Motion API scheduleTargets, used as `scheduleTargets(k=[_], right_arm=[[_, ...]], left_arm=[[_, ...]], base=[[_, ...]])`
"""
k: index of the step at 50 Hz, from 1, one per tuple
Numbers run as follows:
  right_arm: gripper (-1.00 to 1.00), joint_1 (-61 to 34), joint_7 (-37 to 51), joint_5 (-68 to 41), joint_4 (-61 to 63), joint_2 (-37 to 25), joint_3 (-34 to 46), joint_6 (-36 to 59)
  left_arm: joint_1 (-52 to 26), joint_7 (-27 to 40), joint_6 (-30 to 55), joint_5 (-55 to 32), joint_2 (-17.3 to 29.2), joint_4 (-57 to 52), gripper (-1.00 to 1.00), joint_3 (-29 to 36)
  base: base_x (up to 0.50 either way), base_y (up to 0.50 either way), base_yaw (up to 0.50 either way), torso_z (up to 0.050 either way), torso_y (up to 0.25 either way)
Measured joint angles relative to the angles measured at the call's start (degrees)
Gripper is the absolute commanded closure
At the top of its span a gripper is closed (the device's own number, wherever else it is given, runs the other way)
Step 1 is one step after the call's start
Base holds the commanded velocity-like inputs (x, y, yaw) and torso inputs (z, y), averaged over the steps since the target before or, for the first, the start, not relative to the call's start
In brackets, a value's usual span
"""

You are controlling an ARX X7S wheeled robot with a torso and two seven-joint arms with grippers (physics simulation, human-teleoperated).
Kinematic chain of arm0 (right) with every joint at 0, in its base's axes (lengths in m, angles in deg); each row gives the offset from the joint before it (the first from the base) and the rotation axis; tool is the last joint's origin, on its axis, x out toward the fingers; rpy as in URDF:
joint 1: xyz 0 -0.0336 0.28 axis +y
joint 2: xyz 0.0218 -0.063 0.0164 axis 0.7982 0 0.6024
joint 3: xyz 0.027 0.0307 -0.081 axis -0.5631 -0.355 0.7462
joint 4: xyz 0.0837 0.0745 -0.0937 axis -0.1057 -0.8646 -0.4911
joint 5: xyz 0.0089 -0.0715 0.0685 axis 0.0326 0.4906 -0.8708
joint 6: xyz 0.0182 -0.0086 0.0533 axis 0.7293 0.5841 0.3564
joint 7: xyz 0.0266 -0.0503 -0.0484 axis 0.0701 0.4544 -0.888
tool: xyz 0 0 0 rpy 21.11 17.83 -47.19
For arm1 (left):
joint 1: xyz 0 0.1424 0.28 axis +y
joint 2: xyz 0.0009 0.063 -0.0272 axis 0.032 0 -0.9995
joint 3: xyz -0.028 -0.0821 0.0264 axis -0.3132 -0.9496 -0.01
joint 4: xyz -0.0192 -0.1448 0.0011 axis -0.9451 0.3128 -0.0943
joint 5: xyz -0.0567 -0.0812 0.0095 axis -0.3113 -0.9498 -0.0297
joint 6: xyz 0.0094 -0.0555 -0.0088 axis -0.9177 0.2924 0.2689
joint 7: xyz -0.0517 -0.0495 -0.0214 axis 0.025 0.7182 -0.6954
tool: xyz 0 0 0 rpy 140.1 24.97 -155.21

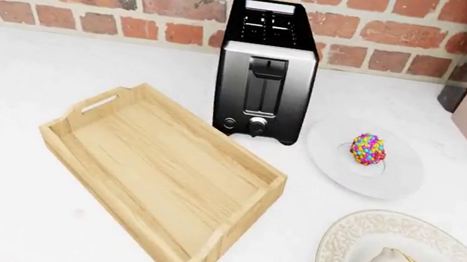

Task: Move the dessert items from the plate to the tray.

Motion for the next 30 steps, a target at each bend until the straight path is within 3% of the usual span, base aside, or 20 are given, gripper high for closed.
scheduleTargets(k=[12,30], right_arm=[[-1.0,-6.67,-1.66,3.18,-0.09,2.55,7.05,-1.75],[-1.0,-2.77,-4.54,12.1,0.54,5.71,13.88,-10.87]], left_arm=[[-0.04,-0.44,0.25,-0.05,-0.02,0.0,-1.0,-0.39],[-0.05,-1.78,0.12,-0.07,-0.07,0.01,-1.0,-0.87]], base=[[0.0,0.0,0.0,0.0,0.0],[0.0,0.0,0.0,0.0,-0.042]])
